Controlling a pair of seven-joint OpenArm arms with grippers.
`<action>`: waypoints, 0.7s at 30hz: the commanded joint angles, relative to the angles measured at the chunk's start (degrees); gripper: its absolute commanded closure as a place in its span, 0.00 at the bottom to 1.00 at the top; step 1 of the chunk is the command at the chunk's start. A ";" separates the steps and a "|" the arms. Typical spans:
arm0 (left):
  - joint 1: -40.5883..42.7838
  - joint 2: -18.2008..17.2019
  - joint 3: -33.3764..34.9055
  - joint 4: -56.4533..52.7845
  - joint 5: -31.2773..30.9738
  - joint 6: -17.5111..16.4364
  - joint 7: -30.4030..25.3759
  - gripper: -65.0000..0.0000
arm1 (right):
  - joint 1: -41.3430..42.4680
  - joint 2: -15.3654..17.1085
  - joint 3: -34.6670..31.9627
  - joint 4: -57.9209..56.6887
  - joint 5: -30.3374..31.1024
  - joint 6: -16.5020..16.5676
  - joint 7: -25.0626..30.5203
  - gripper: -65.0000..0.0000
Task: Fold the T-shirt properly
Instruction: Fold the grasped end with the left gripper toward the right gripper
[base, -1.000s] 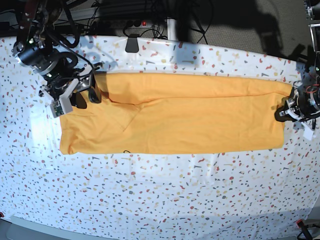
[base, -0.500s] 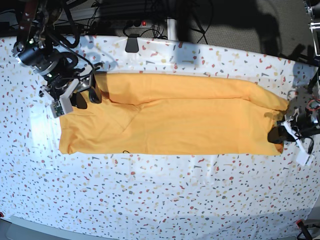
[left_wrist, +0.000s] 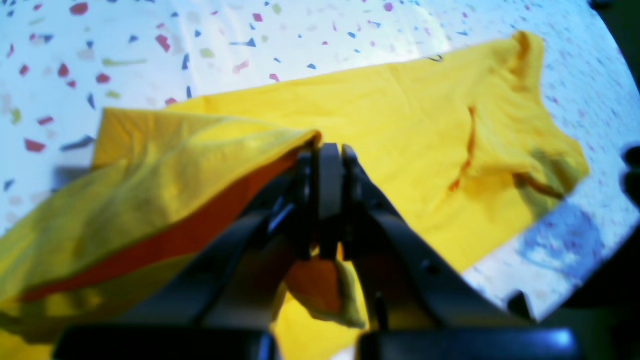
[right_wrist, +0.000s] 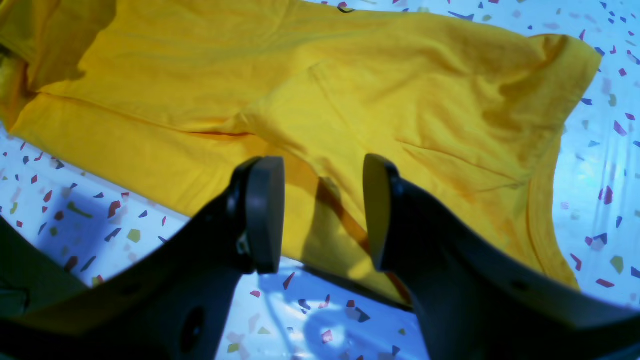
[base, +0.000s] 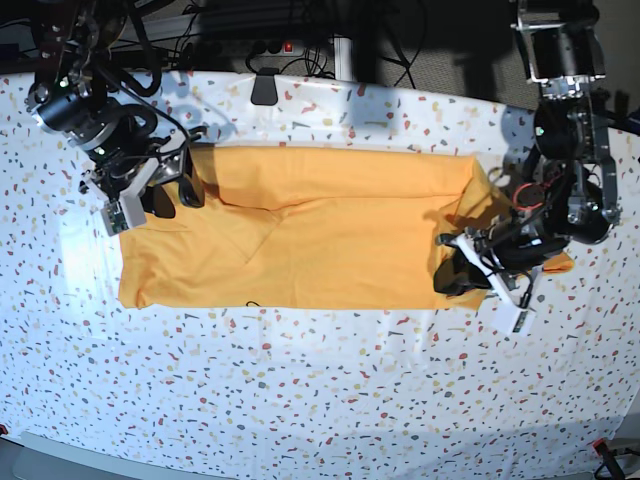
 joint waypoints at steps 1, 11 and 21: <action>-0.96 1.46 -0.17 0.96 0.81 -0.26 -1.95 1.00 | 0.48 0.48 0.28 1.22 0.72 0.49 1.29 0.60; -0.94 7.02 12.79 0.72 11.93 -0.22 -9.18 1.00 | 0.48 0.50 0.26 1.22 0.76 0.49 1.31 0.60; -0.94 7.02 22.64 0.72 18.62 5.81 -14.19 1.00 | 0.50 0.50 0.28 1.22 0.76 0.49 1.31 0.60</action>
